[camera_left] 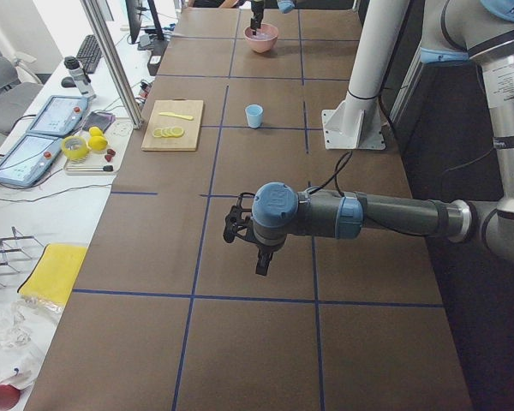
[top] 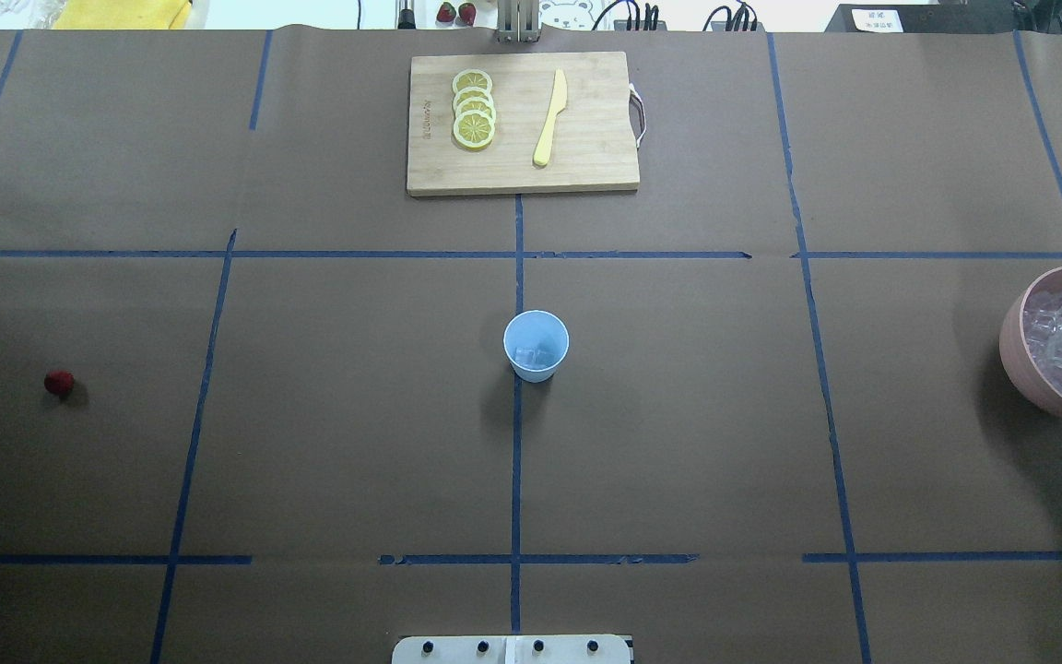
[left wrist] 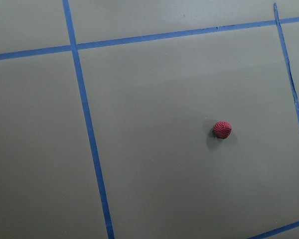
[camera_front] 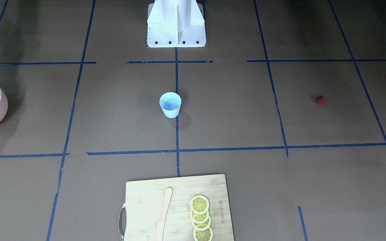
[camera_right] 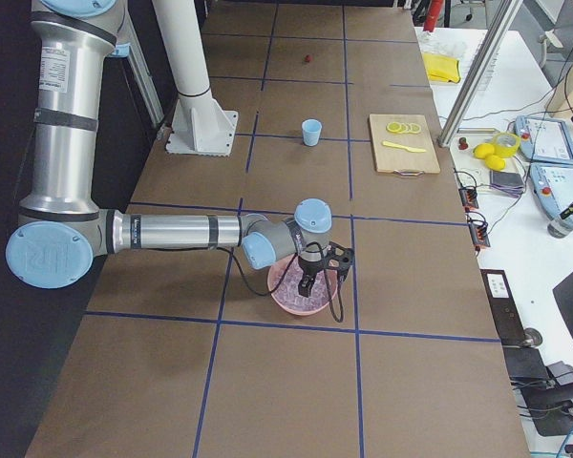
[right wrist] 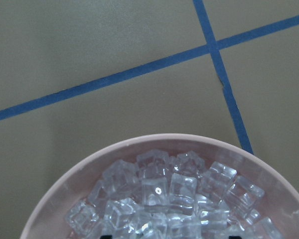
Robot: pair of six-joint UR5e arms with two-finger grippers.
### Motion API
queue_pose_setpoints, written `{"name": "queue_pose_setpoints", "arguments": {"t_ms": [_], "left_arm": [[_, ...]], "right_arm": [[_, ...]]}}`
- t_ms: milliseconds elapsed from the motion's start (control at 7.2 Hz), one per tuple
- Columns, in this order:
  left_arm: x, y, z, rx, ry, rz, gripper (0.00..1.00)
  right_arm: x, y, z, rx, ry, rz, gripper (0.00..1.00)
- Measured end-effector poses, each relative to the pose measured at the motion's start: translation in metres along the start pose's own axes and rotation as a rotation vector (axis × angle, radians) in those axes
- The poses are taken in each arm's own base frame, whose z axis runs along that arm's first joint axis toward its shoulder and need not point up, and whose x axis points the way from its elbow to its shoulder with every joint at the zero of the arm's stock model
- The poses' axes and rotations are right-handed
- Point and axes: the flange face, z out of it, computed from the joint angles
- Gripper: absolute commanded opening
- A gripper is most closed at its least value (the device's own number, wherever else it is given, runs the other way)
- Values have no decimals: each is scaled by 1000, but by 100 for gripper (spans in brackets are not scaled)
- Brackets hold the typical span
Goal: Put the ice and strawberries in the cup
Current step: 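Lower the right gripper into the bowl and grasp an ice cube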
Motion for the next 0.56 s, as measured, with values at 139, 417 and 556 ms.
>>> {"name": "queue_pose_setpoints", "arguments": {"t_ms": [139, 417, 556], "left_arm": [[0, 0, 0, 0, 0, 0, 100], [0, 0, 0, 0, 0, 0, 100], [0, 0, 0, 0, 0, 1, 100]], "right_arm": [[-3, 2, 3, -4, 2, -5, 76], [-7, 3, 5, -7, 2, -13, 45], [-9, 2, 4, -5, 1, -16, 31]]}}
